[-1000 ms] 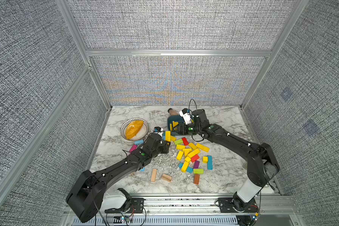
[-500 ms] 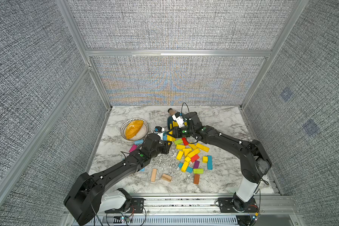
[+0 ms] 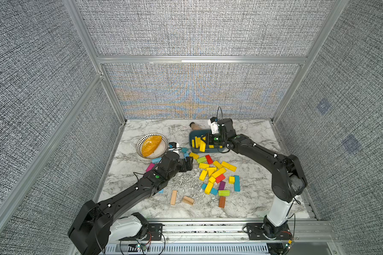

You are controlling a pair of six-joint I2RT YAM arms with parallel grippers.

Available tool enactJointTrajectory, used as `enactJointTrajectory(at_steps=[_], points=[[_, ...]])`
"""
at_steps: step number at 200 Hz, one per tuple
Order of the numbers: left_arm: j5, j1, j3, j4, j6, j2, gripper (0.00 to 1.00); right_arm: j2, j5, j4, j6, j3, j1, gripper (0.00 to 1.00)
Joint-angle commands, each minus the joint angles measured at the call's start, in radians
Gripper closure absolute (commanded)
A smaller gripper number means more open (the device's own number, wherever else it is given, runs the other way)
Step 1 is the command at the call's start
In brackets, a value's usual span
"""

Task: Pick out the yellow building blocks
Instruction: Pick up the building block from the center of the board, then place the building block in the storage box.

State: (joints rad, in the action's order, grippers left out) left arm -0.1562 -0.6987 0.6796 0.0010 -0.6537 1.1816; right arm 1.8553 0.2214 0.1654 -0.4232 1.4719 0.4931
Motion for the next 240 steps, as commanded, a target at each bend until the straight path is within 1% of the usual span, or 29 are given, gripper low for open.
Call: enactJointTrajectory(at_steps=[1,17,57,85,114,128,162,183,200,240], points=[[-0.134,0.001,0.024,-0.127,-0.079,0.006,0.07,0.068,-0.287,0.167,0.128,0.094,-0.015,1.00],[-0.137,0.001,0.040,-0.172,-0.109,0.029,0.07,0.148,-0.369,0.229,0.176,0.180,-0.028,1.00],[-0.086,0.001,0.061,-0.185,-0.144,0.086,0.08,0.315,-0.385,0.306,0.227,0.353,-0.053,1.00],[-0.085,0.001,0.072,-0.196,-0.145,0.099,0.08,0.397,-0.356,0.333,0.228,0.428,-0.066,0.99],[-0.108,0.001,0.089,-0.231,-0.151,0.105,0.08,0.442,-0.312,0.334,0.224,0.458,-0.071,0.96],[-0.111,0.001,0.108,-0.262,-0.134,0.108,0.08,0.452,-0.300,0.333,0.222,0.466,-0.073,0.92],[-0.115,0.001,0.120,-0.282,-0.133,0.112,0.07,0.456,-0.293,0.332,0.218,0.475,-0.076,0.69],[-0.118,0.001,0.123,-0.283,-0.136,0.116,0.08,0.448,-0.292,0.342,0.219,0.485,-0.076,0.60],[-0.122,0.001,0.126,-0.290,-0.135,0.118,0.08,0.426,-0.287,0.339,0.222,0.484,-0.076,0.55],[-0.136,0.000,0.163,-0.342,-0.131,0.155,0.08,0.348,-0.276,0.338,0.234,0.455,-0.073,0.54]])
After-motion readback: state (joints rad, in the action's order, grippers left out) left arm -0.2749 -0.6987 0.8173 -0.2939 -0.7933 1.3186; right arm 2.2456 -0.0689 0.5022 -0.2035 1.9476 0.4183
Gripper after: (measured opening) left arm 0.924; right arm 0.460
